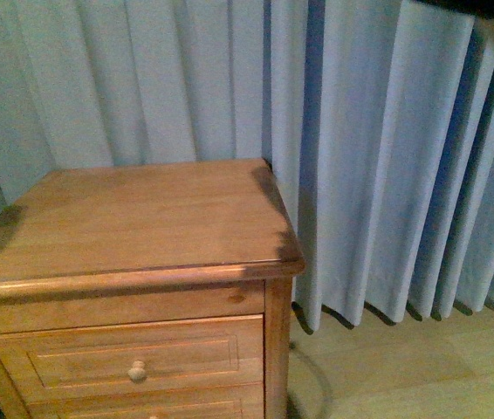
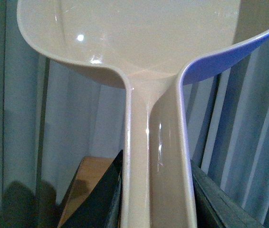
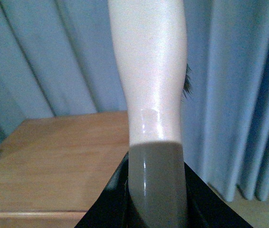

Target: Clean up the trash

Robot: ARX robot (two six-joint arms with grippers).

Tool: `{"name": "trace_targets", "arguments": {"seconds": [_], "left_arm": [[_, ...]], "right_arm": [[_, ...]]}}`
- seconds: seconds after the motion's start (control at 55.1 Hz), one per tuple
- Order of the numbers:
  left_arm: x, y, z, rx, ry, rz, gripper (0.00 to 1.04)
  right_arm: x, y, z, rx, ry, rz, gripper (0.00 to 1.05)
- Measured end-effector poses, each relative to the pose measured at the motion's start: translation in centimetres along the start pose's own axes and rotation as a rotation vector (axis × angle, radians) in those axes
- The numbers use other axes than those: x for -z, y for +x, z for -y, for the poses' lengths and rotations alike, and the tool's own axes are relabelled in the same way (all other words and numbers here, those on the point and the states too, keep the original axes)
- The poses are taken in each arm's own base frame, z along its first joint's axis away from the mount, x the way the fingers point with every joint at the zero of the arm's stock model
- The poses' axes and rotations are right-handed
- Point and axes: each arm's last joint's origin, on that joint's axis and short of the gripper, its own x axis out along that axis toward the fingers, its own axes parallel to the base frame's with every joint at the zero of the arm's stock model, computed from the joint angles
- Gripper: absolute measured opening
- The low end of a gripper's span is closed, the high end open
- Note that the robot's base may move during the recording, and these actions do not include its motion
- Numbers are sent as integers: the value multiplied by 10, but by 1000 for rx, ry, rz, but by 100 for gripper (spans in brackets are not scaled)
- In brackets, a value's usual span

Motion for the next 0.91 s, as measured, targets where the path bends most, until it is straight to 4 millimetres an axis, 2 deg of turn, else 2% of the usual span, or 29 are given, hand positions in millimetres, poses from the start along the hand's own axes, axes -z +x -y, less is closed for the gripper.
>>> {"name": "trace_targets", "arguments": {"seconds": [0.127,0.236,0.454,0.908], "left_arm": [[0,0,0,0,0,0,28],[0,0,0,0,0,0,28],[0,0,0,0,0,0,28],[1,0,0,-6,-3,-3,28]], "right_arm": [[3,-51,30,60,-14,81,20],[5,-77,45,99,-15,137,20],[19,-96,53,147,-10,174,20],[20,-99,52,138,-12,187,20]]}}
